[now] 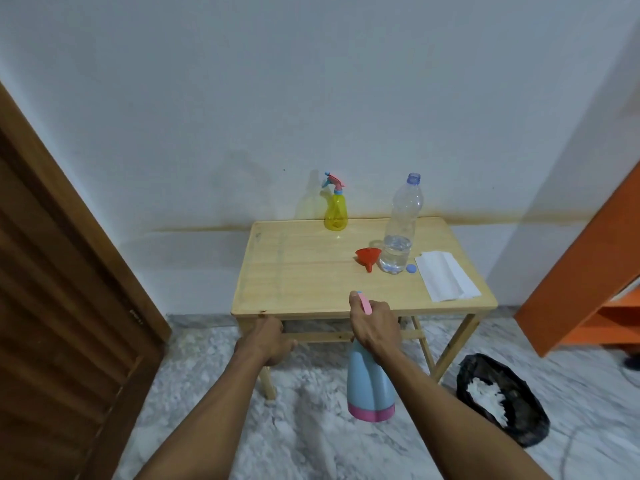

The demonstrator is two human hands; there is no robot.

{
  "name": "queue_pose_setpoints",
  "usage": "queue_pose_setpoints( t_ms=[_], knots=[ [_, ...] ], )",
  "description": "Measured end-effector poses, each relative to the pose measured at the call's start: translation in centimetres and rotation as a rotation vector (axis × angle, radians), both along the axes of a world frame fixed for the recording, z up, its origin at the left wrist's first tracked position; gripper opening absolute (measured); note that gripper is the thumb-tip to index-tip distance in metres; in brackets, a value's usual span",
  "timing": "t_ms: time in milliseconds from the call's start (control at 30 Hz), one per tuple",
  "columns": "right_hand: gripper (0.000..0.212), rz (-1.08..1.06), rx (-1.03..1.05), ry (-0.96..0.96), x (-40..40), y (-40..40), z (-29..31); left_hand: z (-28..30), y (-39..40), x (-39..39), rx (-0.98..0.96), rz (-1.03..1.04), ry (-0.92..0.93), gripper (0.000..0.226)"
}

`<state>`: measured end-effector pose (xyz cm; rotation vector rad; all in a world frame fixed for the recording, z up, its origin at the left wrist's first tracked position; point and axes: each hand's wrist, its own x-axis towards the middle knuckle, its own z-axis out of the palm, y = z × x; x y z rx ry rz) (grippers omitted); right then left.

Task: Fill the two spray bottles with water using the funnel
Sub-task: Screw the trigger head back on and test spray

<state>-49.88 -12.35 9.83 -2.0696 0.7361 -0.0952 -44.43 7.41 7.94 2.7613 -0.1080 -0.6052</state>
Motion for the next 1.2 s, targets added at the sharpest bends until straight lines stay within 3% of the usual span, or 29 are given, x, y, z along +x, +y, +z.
queue_pose_setpoints(
  t_ms=[400,533,700,933,1100,1200],
  knots=[
    [0.048,-0.065,-0.085,0.118,1.4,-1.6,-0.2,-0.5,-0.5,0.5,-0.035,-0.024,-0.013,0.035],
    [0.056,-0.038,-0.05,0.11,1.9,-1.2,-0.9,-0.6,-0.1,0.7,-0.062,0.004,-0.018,0.054],
    [0.055,0.001,-0.054,0.078,2.4,0.1,-0.8,-0.8,1.2,0.6,-0.066,0.035,-0.032,0.057],
    [0.049,0.014,-0.034,0.067,2.6,1.1,-0.7,-0.9,2.8,0.5,-0.091,0.088,-0.018,0.026],
    [0.073,0.101,0.007,0.096,2.7,2.6,-0.5,-0.9,3.8,0.1,-0.101,0.119,-0.029,0.025],
    [0.074,0.143,0.012,0.101,2.6,3.2,-0.7,-0.9,4.2,0.0,-0.081,0.12,-0.023,0.046]
  ],
)
